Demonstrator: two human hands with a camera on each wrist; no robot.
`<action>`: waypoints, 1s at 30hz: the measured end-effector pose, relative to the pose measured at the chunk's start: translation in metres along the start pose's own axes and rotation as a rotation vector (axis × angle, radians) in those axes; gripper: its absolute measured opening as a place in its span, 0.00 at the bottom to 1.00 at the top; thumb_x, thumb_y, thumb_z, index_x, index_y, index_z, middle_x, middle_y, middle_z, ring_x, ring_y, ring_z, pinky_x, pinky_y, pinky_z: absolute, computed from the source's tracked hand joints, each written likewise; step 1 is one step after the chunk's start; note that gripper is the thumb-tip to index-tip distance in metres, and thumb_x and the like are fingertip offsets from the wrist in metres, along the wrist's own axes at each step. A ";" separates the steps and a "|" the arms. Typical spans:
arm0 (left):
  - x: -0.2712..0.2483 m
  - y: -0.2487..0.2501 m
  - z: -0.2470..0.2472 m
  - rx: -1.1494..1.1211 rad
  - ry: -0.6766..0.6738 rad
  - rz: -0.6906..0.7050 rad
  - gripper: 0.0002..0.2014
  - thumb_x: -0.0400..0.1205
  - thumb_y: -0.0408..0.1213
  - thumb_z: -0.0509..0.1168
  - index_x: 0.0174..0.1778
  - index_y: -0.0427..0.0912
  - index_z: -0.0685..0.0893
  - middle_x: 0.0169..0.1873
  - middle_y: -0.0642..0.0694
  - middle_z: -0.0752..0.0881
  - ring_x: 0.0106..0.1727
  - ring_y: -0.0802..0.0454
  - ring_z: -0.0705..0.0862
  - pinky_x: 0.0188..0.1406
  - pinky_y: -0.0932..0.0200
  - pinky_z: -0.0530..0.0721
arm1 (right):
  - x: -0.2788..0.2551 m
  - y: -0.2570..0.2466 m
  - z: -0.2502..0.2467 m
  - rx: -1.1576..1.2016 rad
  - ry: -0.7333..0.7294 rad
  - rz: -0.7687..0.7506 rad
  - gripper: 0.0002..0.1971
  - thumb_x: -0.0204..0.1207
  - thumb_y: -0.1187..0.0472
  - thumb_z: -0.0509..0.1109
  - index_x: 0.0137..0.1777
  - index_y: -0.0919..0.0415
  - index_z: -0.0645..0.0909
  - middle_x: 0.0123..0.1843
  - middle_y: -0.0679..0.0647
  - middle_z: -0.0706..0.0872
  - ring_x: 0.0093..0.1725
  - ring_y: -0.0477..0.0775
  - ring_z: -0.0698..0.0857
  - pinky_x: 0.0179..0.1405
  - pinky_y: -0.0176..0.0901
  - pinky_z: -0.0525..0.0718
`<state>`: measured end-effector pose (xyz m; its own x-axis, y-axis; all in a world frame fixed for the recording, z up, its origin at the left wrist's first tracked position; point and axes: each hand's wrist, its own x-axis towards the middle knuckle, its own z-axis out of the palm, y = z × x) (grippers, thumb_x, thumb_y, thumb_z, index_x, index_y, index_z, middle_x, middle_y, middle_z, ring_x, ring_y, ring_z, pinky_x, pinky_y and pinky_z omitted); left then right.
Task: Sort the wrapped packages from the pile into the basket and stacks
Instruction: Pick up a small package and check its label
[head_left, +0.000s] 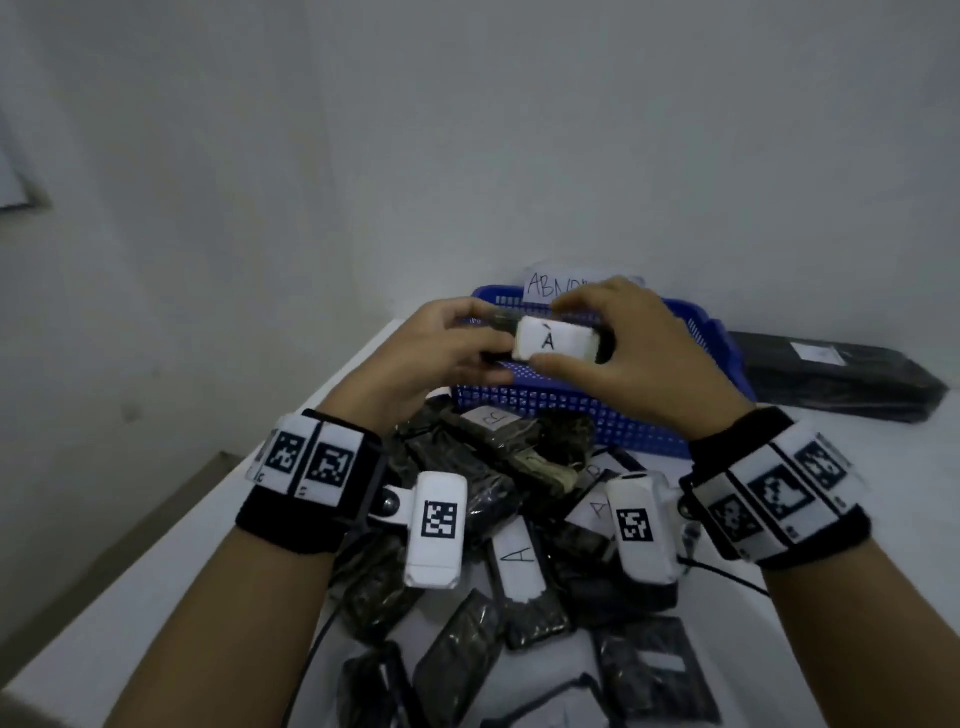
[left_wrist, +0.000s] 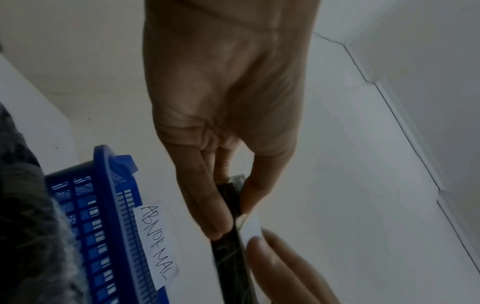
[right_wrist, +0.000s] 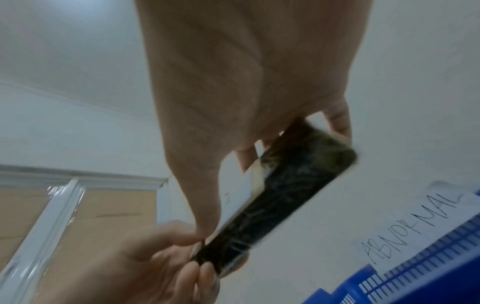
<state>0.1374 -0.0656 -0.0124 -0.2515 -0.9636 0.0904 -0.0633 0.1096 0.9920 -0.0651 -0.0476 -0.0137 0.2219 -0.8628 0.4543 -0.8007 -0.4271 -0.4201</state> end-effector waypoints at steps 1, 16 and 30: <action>0.004 0.001 -0.001 -0.028 0.019 0.023 0.07 0.82 0.23 0.67 0.54 0.35 0.83 0.40 0.43 0.88 0.32 0.55 0.89 0.38 0.62 0.91 | -0.001 0.006 -0.001 0.110 0.059 0.050 0.28 0.72 0.37 0.76 0.68 0.49 0.80 0.61 0.47 0.82 0.59 0.47 0.82 0.57 0.44 0.82; 0.033 -0.008 0.029 0.001 0.016 0.229 0.06 0.84 0.30 0.68 0.53 0.43 0.81 0.46 0.44 0.87 0.36 0.52 0.88 0.43 0.58 0.90 | -0.014 0.041 -0.005 0.714 0.237 0.262 0.08 0.80 0.58 0.75 0.58 0.53 0.86 0.49 0.55 0.91 0.34 0.47 0.87 0.37 0.38 0.88; 0.037 -0.003 0.032 -0.015 0.042 0.448 0.03 0.85 0.29 0.66 0.49 0.39 0.78 0.43 0.42 0.86 0.42 0.52 0.88 0.51 0.54 0.91 | 0.007 0.041 -0.004 0.820 0.302 0.160 0.11 0.80 0.59 0.76 0.53 0.67 0.84 0.40 0.55 0.87 0.37 0.50 0.85 0.40 0.40 0.88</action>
<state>0.0972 -0.0941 -0.0152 -0.2119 -0.8310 0.5143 0.0567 0.5149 0.8553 -0.0989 -0.0700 -0.0245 -0.1080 -0.8698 0.4814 -0.1337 -0.4671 -0.8740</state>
